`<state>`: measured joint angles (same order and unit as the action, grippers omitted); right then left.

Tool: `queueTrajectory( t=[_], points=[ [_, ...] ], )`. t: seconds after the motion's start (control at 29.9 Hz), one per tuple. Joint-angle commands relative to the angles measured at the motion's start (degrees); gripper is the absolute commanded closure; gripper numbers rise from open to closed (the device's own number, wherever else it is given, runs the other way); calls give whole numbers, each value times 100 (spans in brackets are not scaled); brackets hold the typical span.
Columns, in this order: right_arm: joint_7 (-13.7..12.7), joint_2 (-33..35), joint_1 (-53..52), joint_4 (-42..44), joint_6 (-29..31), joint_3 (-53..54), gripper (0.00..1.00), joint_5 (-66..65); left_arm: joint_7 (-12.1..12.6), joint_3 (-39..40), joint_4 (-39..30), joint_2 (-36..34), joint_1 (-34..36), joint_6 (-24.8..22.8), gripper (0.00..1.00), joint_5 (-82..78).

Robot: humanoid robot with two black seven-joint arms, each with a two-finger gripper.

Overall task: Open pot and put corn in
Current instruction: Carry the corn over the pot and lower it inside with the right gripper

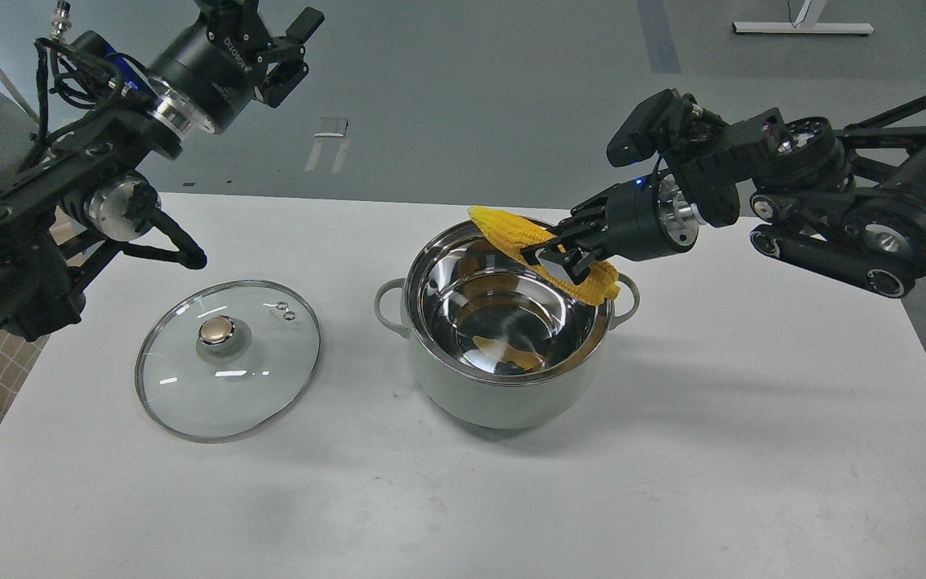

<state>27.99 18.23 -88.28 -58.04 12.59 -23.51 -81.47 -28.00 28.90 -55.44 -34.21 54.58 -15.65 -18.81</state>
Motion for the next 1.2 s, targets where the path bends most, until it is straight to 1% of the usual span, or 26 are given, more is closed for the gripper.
queueTrajectory(
  t=[0.0,0.4,0.87,0.94,1.07,1.17],
  points=[
    [1,-170,92,56,-2,-4,91,0,0,1,7,-24,8,-8,7,0],
    [1,-891,320,653,-2,-119,88,0,0,45,7,-33,8,-8,7,0],
    [1,-1199,689,1093,-46,-163,86,17,0,160,16,-24,0,-8,6,0],
    [1,-1225,725,1128,-46,-163,84,17,0,160,16,-24,0,-8,6,0],
    [1,-1322,804,1251,-46,-154,71,17,0,160,16,-33,-9,-8,6,0],
    [1,-1331,813,1260,-46,-163,64,17,0,160,16,-42,-9,-8,6,0]
  ],
)
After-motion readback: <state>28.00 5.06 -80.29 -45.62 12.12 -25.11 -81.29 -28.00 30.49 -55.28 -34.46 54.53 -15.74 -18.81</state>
